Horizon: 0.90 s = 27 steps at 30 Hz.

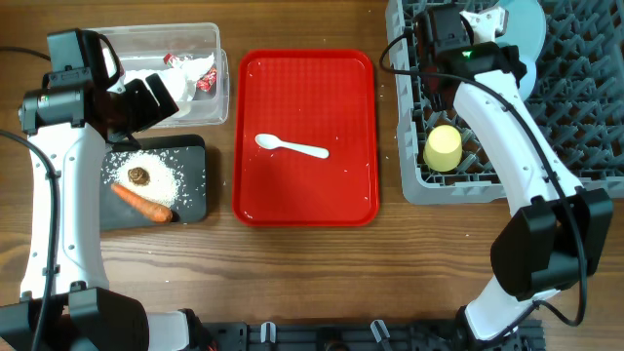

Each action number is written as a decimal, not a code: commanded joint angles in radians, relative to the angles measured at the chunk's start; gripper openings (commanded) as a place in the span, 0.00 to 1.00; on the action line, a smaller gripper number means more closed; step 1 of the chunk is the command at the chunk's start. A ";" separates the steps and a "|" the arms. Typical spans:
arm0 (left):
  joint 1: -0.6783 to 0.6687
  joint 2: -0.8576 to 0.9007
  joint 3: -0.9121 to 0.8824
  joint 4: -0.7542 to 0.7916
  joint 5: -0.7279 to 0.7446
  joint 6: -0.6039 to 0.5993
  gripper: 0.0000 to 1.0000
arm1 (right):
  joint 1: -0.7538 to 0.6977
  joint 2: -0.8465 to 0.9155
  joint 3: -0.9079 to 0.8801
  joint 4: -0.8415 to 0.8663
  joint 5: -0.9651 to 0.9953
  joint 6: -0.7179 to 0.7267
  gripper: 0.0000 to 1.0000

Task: Sort waste into correct bins and load items into the dishwasher rack
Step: 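Carry the light-blue bowl into the dish rack and release it, then reach right gripper to the white spoon on the red tray and grasp it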

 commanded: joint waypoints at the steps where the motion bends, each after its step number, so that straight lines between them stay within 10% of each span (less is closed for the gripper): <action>1: 0.005 0.006 -0.002 0.011 0.016 -0.005 1.00 | 0.006 0.034 -0.003 -0.045 0.001 0.076 0.04; 27: 0.005 0.006 -0.002 0.017 0.041 -0.005 1.00 | 0.042 0.126 -0.003 -0.045 -0.032 0.011 0.04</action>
